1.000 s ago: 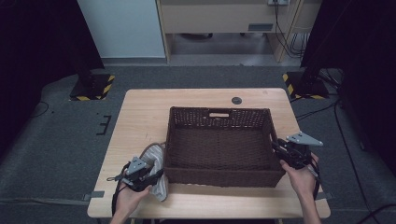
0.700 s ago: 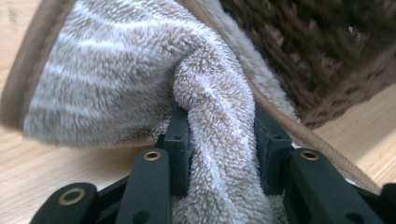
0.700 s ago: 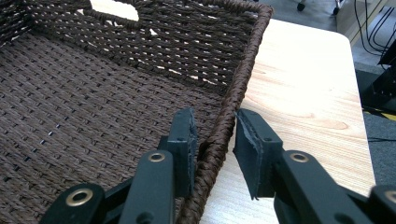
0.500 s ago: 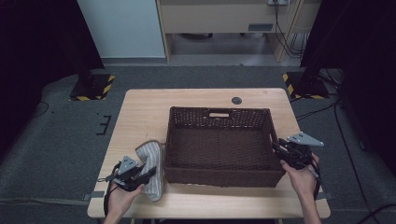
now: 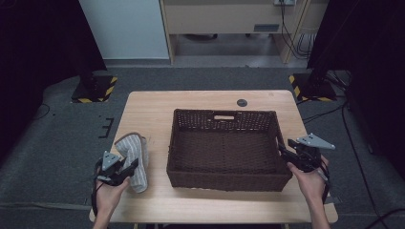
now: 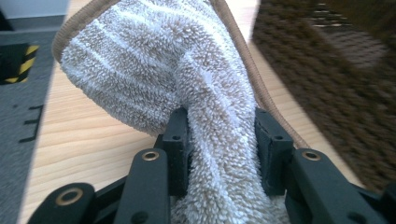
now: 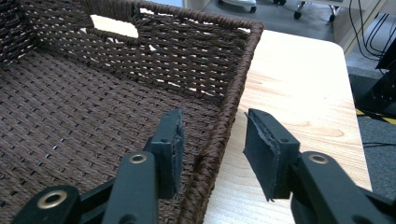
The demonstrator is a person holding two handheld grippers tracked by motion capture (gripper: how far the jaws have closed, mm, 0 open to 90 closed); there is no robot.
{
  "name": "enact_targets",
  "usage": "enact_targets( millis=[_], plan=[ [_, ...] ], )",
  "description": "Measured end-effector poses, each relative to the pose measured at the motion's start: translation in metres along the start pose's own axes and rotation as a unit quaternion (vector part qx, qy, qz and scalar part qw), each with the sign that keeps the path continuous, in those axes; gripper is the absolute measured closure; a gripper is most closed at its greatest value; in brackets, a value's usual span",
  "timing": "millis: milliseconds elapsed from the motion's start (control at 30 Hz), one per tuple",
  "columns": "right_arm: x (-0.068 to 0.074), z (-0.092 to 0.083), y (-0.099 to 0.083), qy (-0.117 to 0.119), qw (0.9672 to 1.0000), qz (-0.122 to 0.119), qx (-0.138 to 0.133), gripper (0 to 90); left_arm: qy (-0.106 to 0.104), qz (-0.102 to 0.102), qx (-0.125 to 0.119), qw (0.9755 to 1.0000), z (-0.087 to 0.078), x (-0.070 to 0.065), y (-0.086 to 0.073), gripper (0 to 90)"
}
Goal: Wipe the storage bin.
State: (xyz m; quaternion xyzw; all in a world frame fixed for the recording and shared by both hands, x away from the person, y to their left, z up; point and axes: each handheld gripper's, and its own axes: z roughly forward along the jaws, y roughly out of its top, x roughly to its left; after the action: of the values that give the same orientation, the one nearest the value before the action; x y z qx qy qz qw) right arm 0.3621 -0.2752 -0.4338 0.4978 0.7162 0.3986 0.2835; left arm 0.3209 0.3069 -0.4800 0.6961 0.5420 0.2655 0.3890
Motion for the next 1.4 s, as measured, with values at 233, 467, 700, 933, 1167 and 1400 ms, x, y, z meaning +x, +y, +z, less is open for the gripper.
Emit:
enact_targets(
  millis=[233, 467, 700, 933, 1167, 1400],
  plan=[
    [-0.001, 0.0, -0.001, 0.0, 1.0, 0.002, -0.001, 54.1, 0.025, 0.011, 0.019, 0.9995, 0.008, 0.01, -0.006, 60.7],
    [0.0, 0.001, -0.001, 0.002, 1.0, 0.005, 0.0, 52.2, 0.019, 0.022, 0.052, 0.9982, 0.024, 0.01, -0.017, 57.1],
    [0.001, 0.001, -0.001, 0.004, 1.0, 0.005, -0.001, 51.4, 0.013, 0.018, 0.05, 0.9985, 0.026, 0.007, -0.018, 44.4],
    [0.002, 0.0, 0.0, 0.005, 1.0, -0.003, 0.002, 54.2, 0.01, 0.016, 0.024, 0.9995, 0.016, 0.003, -0.012, 32.9],
    [0.002, 0.0, 0.0, 0.008, 0.9999, -0.002, 0.007, 55.4, -0.004, 0.008, 0.001, 1.0, 0.008, -0.003, -0.005, 31.2],
    [0.004, 0.002, 0.0, 0.013, 0.9998, 0.002, 0.018, 62.0, -0.031, 0.01, -0.023, 0.9992, 0.003, -0.019, 0.012, 31.6]
  ],
)
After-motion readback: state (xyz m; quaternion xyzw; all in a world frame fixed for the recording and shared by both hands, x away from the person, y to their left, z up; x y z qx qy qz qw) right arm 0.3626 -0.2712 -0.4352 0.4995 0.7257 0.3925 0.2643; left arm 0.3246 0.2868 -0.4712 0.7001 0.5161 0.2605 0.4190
